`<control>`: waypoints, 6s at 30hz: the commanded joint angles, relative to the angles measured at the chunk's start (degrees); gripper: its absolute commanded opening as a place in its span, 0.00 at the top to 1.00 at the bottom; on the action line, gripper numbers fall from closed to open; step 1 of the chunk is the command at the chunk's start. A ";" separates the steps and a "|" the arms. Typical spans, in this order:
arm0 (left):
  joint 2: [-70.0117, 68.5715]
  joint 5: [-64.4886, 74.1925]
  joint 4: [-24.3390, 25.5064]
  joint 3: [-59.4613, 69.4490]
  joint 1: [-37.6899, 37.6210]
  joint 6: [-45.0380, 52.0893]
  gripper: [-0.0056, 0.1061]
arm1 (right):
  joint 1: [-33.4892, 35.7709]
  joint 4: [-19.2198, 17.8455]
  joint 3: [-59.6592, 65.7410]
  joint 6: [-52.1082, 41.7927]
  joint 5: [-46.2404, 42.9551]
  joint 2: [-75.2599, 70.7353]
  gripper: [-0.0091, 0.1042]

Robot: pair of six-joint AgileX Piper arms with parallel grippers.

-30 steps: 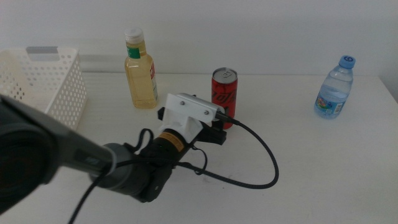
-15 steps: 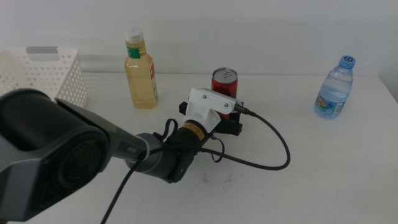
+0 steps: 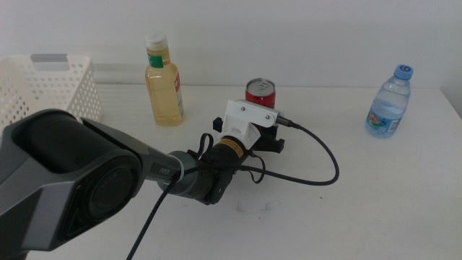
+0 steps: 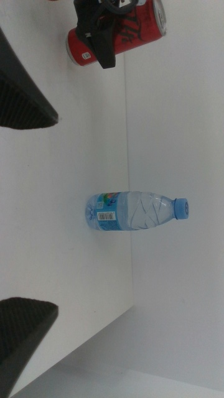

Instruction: Use arms to grab the bottles and put them into the dustbin to the left of the table.

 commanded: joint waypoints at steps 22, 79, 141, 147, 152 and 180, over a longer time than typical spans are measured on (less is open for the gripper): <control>-42.58 69.33 -0.38 8.45 3.20 3.64 0.97 | -0.17 -0.58 0.22 -0.16 -0.06 -0.26 0.16; -41.83 110.42 3.56 -19.38 43.11 12.26 0.11 | -0.17 -0.58 0.22 -0.16 -0.06 -0.26 0.16; -1.68 2.28 9.65 0.51 23.48 -3.71 0.12 | -0.17 -0.58 0.22 -0.16 -0.06 -0.26 0.16; -2.70 7.21 10.23 -0.11 23.48 -3.29 0.45 | -0.17 -0.58 0.22 -0.16 -0.06 -0.26 0.16; -14.93 19.05 10.38 8.56 23.02 -4.39 0.77 | -0.17 -0.58 0.22 -0.16 -0.06 -0.26 0.16; -35.39 118.10 2.46 -27.71 46.71 16.49 0.94 | -0.17 -0.58 0.22 -0.16 -0.06 -0.26 0.16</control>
